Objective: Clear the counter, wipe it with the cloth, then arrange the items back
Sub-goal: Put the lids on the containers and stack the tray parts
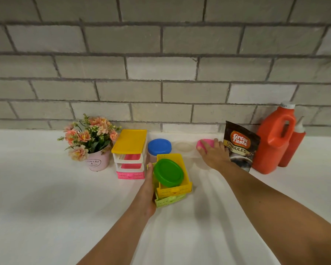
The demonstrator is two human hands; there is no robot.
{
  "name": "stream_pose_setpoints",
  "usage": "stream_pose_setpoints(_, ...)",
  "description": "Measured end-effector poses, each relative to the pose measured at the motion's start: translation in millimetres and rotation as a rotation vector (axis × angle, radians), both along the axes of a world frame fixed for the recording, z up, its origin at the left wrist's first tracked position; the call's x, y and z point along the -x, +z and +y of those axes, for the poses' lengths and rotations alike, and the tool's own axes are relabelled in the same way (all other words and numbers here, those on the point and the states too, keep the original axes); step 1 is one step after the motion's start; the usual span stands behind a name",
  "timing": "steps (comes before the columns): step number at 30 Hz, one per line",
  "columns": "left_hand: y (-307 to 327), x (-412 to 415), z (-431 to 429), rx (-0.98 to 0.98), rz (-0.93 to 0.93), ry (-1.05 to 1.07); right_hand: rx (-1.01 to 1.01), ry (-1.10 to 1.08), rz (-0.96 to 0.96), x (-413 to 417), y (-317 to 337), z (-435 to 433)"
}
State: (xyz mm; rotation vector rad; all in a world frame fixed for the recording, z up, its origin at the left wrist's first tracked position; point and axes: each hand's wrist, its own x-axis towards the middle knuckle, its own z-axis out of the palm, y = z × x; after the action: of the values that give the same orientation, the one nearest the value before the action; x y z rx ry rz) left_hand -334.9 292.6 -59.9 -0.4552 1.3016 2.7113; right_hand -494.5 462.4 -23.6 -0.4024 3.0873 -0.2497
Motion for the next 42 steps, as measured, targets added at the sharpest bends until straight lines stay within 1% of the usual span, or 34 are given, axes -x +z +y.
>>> stream_pose_setpoints(2,2.0,0.3,2.2,0.002,-0.002,-0.002,-0.003,0.003,-0.02,-2.0,3.3,-0.2)
stream_pose_setpoints(4,3.6,0.4,3.9,0.001,0.004,-0.012,0.054,0.033,0.026,-7.7,7.9,-3.5)
stream_pose_setpoints(7,5.7,0.8,5.2,-0.025,0.009,-0.018,0.291,0.123,0.133,-24.9,22.1,-16.8)
stream_pose_setpoints(8,7.2,0.7,5.8,-0.031,0.008,-0.025,0.393,0.173,0.117,-32.5,28.0,-21.9)
stream_pose_setpoints(9,8.6,0.4,6.4,-0.034,0.004,-0.03,0.49,0.239,0.052,-41.6,34.5,-26.3)
stream_pose_setpoints(10,9.9,0.1,7.0,-0.039,0.005,-0.035,0.559,0.316,-0.049,-51.1,39.9,-29.6)
stream_pose_setpoints(11,11.4,-0.1,7.4,-0.04,0.01,-0.033,0.58,0.394,-0.154,-61.0,44.2,-32.5)
stream_pose_setpoints(13,11.9,0.6,7.1,-0.003,0.023,-0.013,0.479,0.499,-0.307,-77.2,49.4,-36.7)
stream_pose_setpoints(14,12.0,0.7,6.7,0.017,0.025,0.0,0.406,0.529,-0.337,-82.2,49.9,-38.2)
stream_pose_setpoints(17,13.1,-0.4,6.3,0.032,0.027,-0.002,0.258,0.568,-0.323,-87.4,47.0,-40.9)
stream_pose_setpoints(22,14.5,-0.3,5.7,0.034,0.042,-0.011,0.166,0.576,-0.301,-87.3,42.4,-43.6)
stream_pose_setpoints(25,12.9,0.7,4.2,0.037,0.031,-0.004,0.2,0.561,-0.302,-87.2,40.3,-47.5)
stream_pose_setpoints(29,10.1,3.2,1.5,0.021,0.01,0.006,0.379,0.546,-0.336,-85.1,40.0,-50.6)
stream_pose_setpoints(32,5.5,3.3,-1.0,0.018,0.034,0.022,0.607,0.513,-0.334,-81.5,50.4,-50.1)
stream_pose_setpoints(34,2.0,2.5,-3.0,0.015,0.044,0.031,0.746,0.444,-0.301,-71.6,57.7,-48.8)
stream_pose_setpoints(35,-0.1,2.2,-4.4,0.009,0.039,0.026,0.768,0.401,-0.255,-63.9,59.5,-48.2)
stream_pose_setpoints(38,-5.2,1.9,-7.5,-0.012,0.018,0.004,0.692,0.242,-0.091,-37.9,57.4,-46.8)
stream_pose_setpoints(40,-6.7,2.0,-9.4,-0.027,0.006,0.002,0.576,0.152,-0.03,-25.8,52.2,-47.4)
stream_pose_setpoints(42,-8.3,3.0,-11.7,-0.039,-0.02,0.007,0.426,0.13,0.013,-19.2,45.7,-49.8)
